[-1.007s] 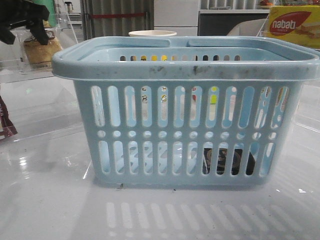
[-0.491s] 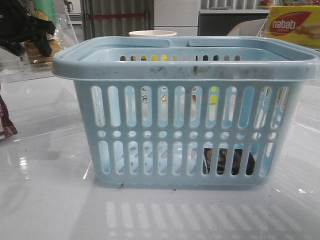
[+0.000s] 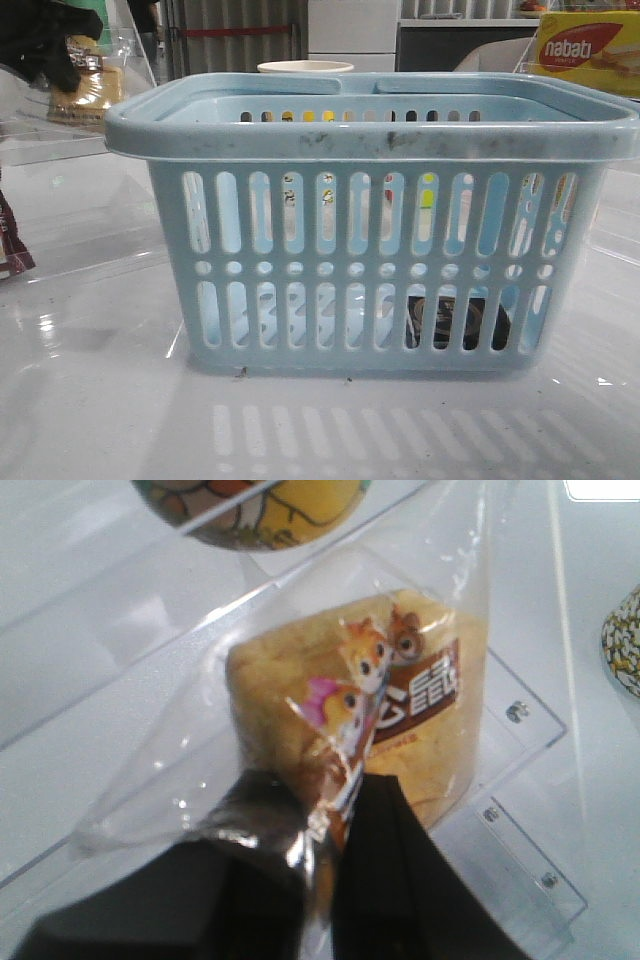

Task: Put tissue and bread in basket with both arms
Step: 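Reach the left gripper to the bagged bread roll and grasp it, then carry the bread over the basket and open the left gripper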

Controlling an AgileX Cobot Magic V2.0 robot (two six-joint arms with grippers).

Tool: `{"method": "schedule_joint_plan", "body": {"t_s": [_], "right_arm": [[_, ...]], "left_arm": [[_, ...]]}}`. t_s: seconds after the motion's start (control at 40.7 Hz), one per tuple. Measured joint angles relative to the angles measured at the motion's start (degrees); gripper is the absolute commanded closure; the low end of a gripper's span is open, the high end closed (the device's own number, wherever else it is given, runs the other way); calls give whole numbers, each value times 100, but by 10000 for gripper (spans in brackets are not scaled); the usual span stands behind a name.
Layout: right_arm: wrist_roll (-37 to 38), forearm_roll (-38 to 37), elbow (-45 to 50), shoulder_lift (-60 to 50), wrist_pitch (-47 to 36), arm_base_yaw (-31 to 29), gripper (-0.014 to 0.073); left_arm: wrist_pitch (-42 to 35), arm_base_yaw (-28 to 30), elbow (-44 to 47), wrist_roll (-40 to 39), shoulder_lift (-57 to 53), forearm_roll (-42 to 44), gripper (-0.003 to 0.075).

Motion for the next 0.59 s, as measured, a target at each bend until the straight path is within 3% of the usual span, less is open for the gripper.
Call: {"method": "schedule_joint_plan", "body": {"t_s": [0.418, 0.59], "right_arm": [[0, 0, 0, 0, 0, 0, 64], [0, 0, 0, 0, 0, 0, 64]], "left_arm": [[1105, -52, -449, 65, -1257, -62, 627], [1216, -525, -449, 224, -1936, -62, 627]]}}
